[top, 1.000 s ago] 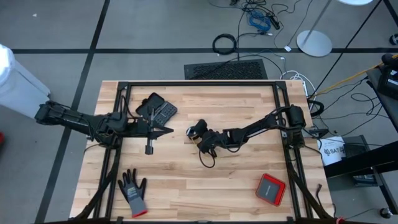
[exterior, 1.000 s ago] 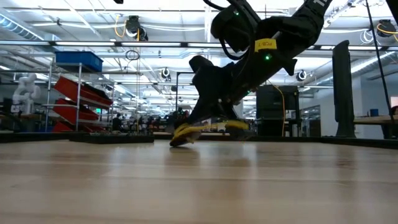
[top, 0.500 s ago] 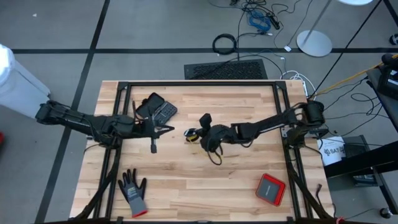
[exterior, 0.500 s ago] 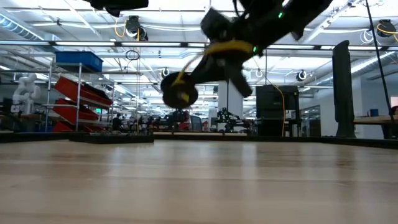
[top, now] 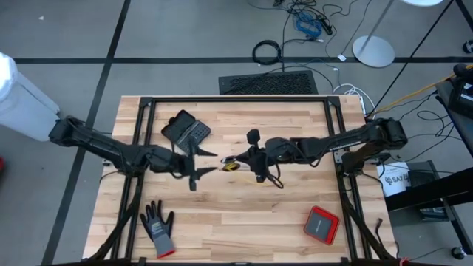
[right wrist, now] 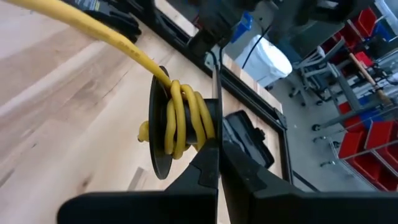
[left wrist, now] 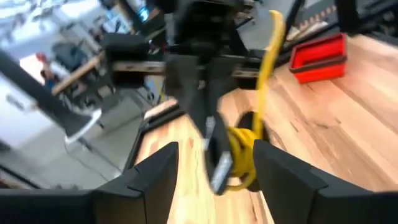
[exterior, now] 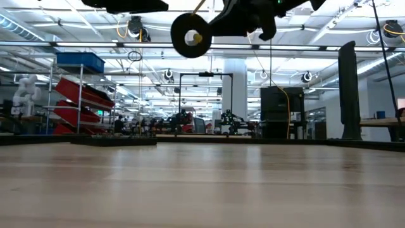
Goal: Coil cords
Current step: Uncoil the yellow wire from the spool
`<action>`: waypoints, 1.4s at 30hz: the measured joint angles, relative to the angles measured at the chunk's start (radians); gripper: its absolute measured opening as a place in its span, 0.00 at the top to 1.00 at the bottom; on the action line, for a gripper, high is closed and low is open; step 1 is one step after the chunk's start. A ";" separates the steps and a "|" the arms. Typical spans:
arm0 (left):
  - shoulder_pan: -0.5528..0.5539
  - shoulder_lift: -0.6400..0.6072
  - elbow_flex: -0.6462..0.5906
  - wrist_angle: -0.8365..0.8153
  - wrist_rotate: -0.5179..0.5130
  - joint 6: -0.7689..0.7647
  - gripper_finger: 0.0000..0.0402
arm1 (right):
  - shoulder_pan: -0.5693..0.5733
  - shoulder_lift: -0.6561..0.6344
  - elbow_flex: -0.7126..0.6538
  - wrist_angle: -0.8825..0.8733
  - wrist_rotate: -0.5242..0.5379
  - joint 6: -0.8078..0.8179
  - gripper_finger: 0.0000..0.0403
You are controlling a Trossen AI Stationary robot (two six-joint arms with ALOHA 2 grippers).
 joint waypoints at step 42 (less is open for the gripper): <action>-0.025 0.152 0.000 0.087 -0.134 0.124 0.64 | 0.006 -0.021 0.000 0.031 -0.018 -0.009 1.00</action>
